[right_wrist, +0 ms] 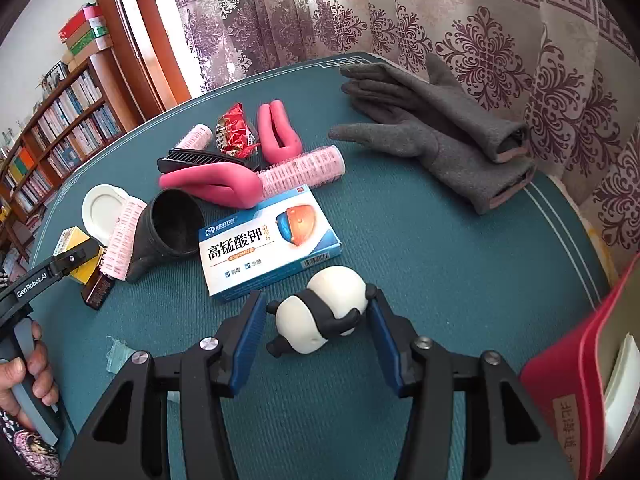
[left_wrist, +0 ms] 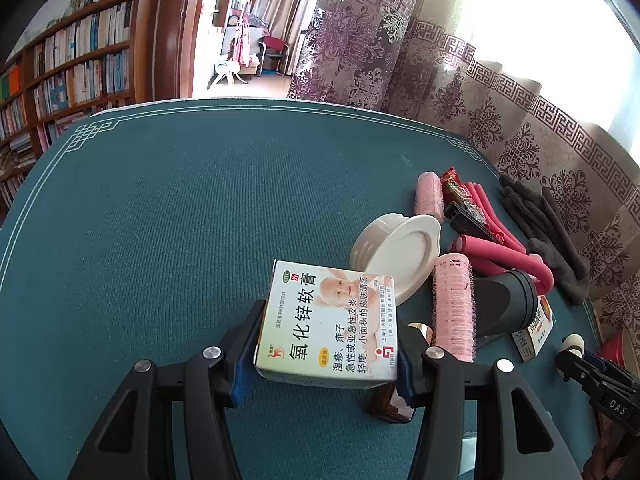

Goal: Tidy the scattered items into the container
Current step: 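Grasp the black-and-white panda toy with the right tool while the left holds the box, then carry the ointment box and panda into the red tin and open both tools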

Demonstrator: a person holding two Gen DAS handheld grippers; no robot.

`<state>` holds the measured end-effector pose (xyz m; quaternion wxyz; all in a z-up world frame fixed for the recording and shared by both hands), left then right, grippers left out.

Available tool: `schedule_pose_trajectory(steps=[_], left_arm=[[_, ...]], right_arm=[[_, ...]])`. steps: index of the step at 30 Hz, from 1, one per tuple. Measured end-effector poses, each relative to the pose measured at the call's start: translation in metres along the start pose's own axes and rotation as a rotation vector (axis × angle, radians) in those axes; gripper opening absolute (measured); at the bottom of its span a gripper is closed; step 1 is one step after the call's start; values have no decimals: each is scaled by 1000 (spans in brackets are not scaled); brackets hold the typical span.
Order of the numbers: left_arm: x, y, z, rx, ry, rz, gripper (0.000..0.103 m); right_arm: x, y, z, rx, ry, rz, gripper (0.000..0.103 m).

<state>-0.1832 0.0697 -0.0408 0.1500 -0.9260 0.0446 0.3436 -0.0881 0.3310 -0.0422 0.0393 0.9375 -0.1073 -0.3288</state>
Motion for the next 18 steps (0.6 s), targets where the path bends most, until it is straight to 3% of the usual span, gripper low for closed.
schedule_pose_trajectory(steps=[10, 18], left_arm=[[-14, -14, -30, 38, -66, 8, 56], [-12, -44, -48, 70, -83, 59, 56]], right_arm=[[-3, -4, -73, 17, -120, 12, 56], [9, -41, -128, 66, -191, 82, 56]])
Point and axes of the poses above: each gripper's, at about its wrist camera, not at the fingertips, and z roughly the way its jaws point, y to its left, x to its underside, the point moved 10 cm from there along z, roughly the way its jaws point
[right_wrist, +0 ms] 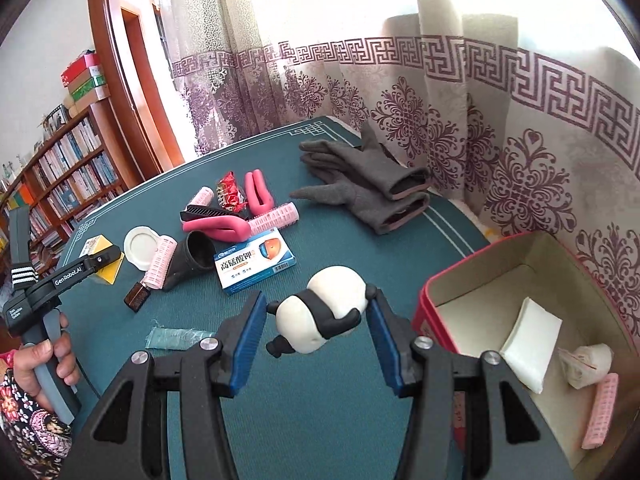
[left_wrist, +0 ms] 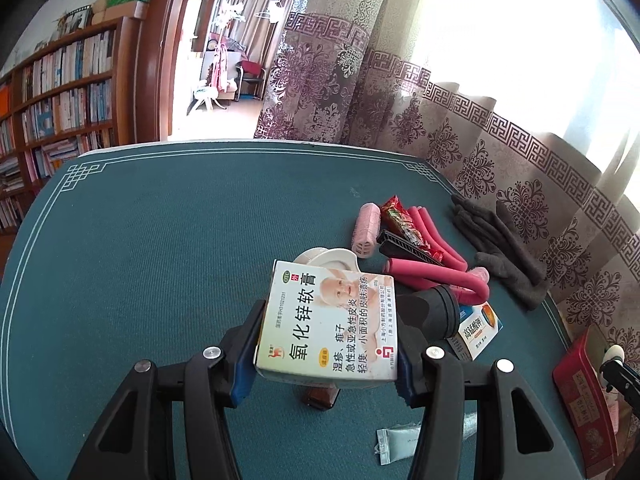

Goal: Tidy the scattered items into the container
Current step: 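Carry the ointment box and panda into the red tin and open both tools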

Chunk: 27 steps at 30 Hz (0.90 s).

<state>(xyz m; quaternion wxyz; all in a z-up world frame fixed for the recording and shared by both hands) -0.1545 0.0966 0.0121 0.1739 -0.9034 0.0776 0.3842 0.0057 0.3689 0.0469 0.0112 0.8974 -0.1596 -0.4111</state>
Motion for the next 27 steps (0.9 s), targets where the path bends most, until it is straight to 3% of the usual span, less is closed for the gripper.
schedule_pose_trajectory(steps=[5, 14, 27], left_arm=[[4, -26, -10, 26, -1, 43, 56], [17, -88, -24, 90, 21, 115, 56], [40, -233, -48, 241, 24, 323, 56]], right_arm=[[4, -46, -33, 98, -58, 44, 56], [31, -134, -69, 215, -68, 168, 56], [48, -171, -87, 231, -97, 192, 56]])
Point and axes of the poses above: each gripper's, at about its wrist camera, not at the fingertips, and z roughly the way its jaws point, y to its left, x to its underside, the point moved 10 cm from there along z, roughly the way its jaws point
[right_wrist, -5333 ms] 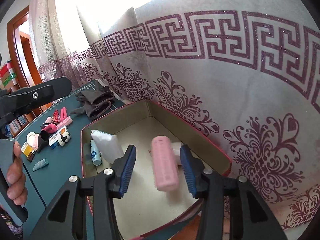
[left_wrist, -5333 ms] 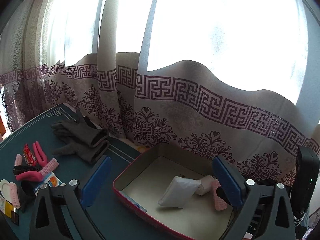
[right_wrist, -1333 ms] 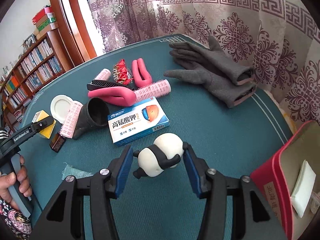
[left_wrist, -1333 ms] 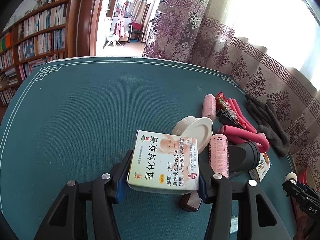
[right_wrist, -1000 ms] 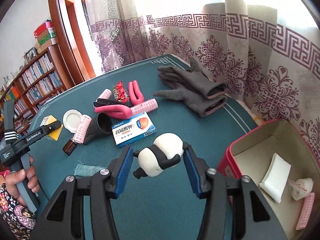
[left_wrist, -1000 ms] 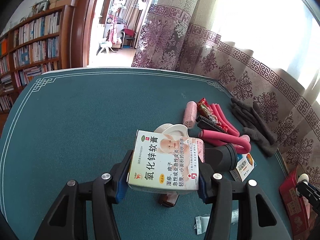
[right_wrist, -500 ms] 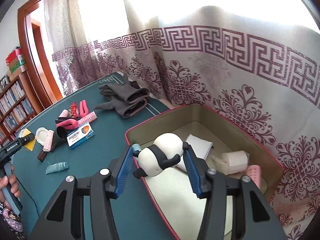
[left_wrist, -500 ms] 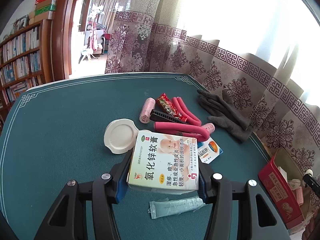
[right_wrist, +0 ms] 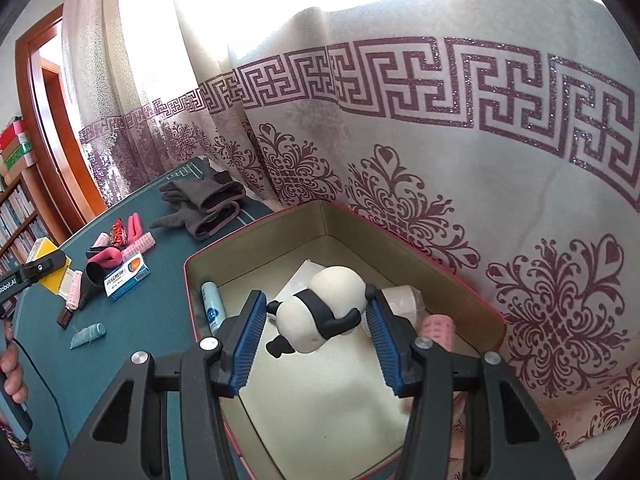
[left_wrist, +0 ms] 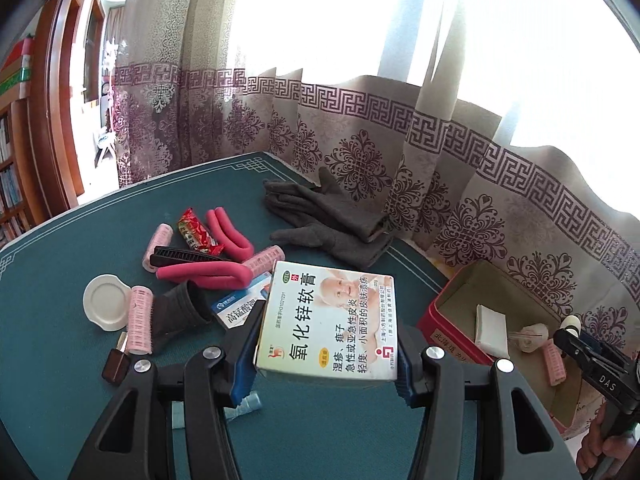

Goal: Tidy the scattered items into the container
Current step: 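Carry the ointment box and panda into the red tin and open both tools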

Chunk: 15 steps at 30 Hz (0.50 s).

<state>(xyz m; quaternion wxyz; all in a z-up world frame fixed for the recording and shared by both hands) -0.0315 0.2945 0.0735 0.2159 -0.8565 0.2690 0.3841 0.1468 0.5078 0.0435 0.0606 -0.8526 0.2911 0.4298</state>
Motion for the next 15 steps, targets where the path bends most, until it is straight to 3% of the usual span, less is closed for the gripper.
schedule_pose_trajectory(steps=[8, 15], left_arm=[[-6, -96, 18, 117, 26, 126, 56], [-15, -153, 21, 179, 21, 197, 56]], right_arm=[[4, -21, -8, -1, -7, 2, 56], [4, -34, -11, -12, -10, 22, 56]])
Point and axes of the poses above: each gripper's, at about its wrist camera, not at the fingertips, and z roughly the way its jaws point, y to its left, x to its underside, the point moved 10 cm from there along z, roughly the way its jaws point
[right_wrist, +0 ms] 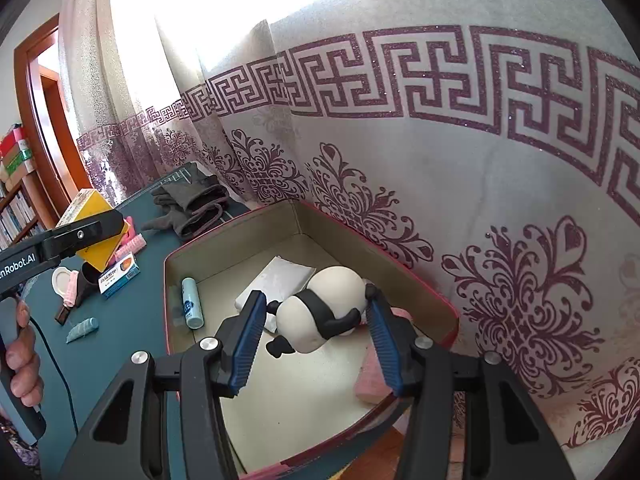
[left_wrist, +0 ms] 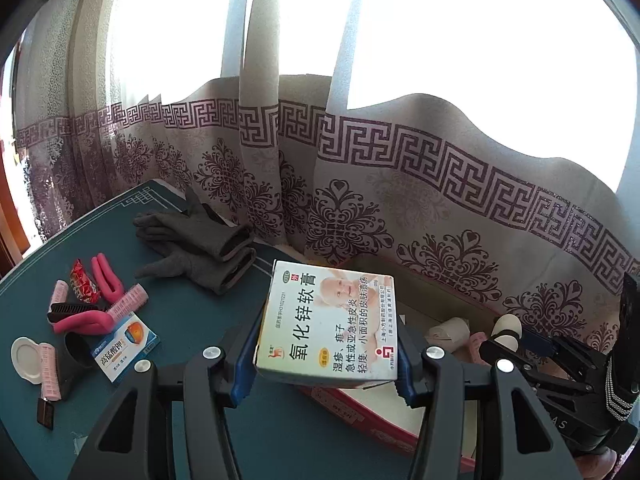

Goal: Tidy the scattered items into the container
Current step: 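Carry the ointment box and panda into the red tin and open both tools, then move both open tools back from the tin toward the remaining items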

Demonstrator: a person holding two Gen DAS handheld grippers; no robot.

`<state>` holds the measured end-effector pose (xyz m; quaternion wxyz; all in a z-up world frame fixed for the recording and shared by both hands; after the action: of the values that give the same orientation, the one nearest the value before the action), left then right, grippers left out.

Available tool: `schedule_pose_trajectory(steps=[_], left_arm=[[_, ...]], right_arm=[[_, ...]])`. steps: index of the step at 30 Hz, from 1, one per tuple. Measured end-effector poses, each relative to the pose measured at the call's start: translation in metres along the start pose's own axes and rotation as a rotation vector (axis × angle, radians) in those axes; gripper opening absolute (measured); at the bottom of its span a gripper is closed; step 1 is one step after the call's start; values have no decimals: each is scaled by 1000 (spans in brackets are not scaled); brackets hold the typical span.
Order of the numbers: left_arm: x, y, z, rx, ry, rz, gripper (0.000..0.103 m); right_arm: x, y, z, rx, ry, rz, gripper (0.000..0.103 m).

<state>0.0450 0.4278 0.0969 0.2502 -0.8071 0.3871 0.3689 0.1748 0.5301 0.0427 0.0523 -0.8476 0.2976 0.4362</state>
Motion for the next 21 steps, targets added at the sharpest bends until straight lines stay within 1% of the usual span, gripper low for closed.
schedule_pose_trajectory(steps=[4, 5, 6, 7, 8, 9, 10, 11, 13, 18, 21], left_arm=[[-8, -20, 10, 35, -2, 4, 57], [-7, -23, 14, 46, 11, -1, 68], [-7, -26, 17, 54, 23, -8, 88], [-7, -27, 17, 56, 21, -16, 94], [-7, -27, 15, 57, 4, -19, 95], [-6, -28, 13, 59, -6, -14, 95], [-6, -26, 12, 52, -10, -6, 95], [-5, -22, 11, 33, -13, -1, 95], [-3, -12, 8, 0, -20, -5, 95], [5, 12, 7, -8, 2, -80, 95], [11, 21, 7, -21, 15, -103, 95]], right_arm=[[1, 1, 3, -8, 7, 2, 56], [2, 1, 4, -10, 10, 1, 56], [3, 2, 5, -9, 13, -1, 56], [4, 2, 5, -6, 11, -1, 57], [3, 1, 5, -3, 10, -1, 64], [2, 1, 3, 4, 1, -2, 77], [0, -1, 1, 14, -18, 0, 82], [-2, -2, -2, 25, -37, 3, 83], [-5, -2, -4, 27, -44, 7, 83], [-1, 1, 1, 15, -23, 26, 83], [0, 5, 1, 9, -22, 24, 83]])
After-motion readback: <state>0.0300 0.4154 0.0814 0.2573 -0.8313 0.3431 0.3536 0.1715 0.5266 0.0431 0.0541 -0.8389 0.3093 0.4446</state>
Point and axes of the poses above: each gripper's, at about its wrist camera, not at the fingertips, and z roughly the way its jaws point, y to its left, x to its underside, the point moved 10 cm from there along z, roughly the way its jaws point
